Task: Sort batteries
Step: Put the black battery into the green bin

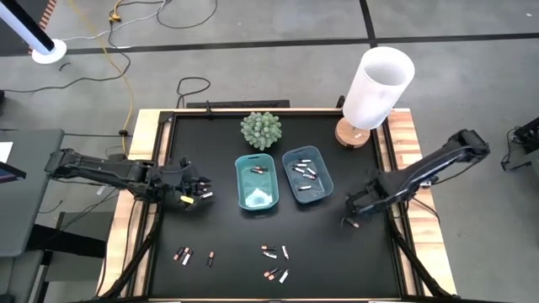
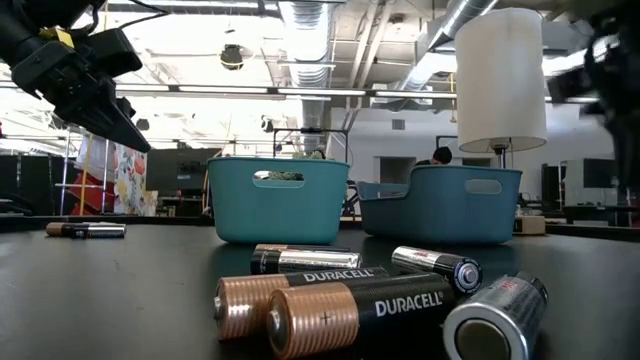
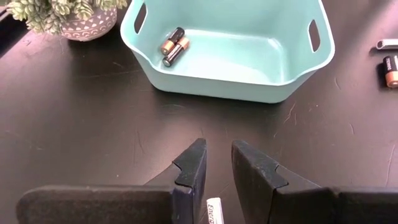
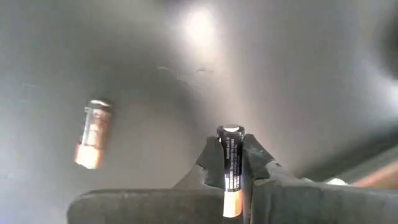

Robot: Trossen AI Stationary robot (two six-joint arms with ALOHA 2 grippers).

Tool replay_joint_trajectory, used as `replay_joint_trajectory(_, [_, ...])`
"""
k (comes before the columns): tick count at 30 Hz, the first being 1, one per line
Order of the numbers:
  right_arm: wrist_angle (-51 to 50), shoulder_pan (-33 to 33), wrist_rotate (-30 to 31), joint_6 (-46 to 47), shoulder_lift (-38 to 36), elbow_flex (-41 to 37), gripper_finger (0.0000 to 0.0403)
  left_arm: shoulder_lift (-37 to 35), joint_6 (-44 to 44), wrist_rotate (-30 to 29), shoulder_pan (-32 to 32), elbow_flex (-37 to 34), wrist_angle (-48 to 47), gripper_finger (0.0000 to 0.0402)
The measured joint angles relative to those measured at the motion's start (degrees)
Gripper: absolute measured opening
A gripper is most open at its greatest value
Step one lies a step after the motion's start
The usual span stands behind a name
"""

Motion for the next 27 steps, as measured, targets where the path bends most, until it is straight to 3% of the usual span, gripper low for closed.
replay_joint_trajectory(6, [-5.8,-0.3,11.5,1.7,-5.5,9.5,0.0011,0.0,0.0,0.0,0.0,0.0,0.4,0.007])
replay_joint_trajectory(11, [1.0,-3.7,22.2,-6.4,-6.2,16.9,0.0011,0.0,0.0,0.0,0.0,0.0,1.4,0.007])
replay_joint_trajectory(14, [11.6,-8.1,21.7,-18.3,-3.6,20.4,0.0011,0.0,0.0,0.0,0.0,0.0,1.5,0.007])
replay_joint_trajectory(18, [22.0,-15.1,15.9,-29.9,4.5,26.4,0.0011,0.0,0.0,0.0,0.0,0.0,1.5,0.007])
replay_joint_trajectory(27, [28.3,-26.4,5.5,-33.9,29.2,44.7,0.0012,0.0,-0.2,0.0,0.0,0.0,1.1,0.007])
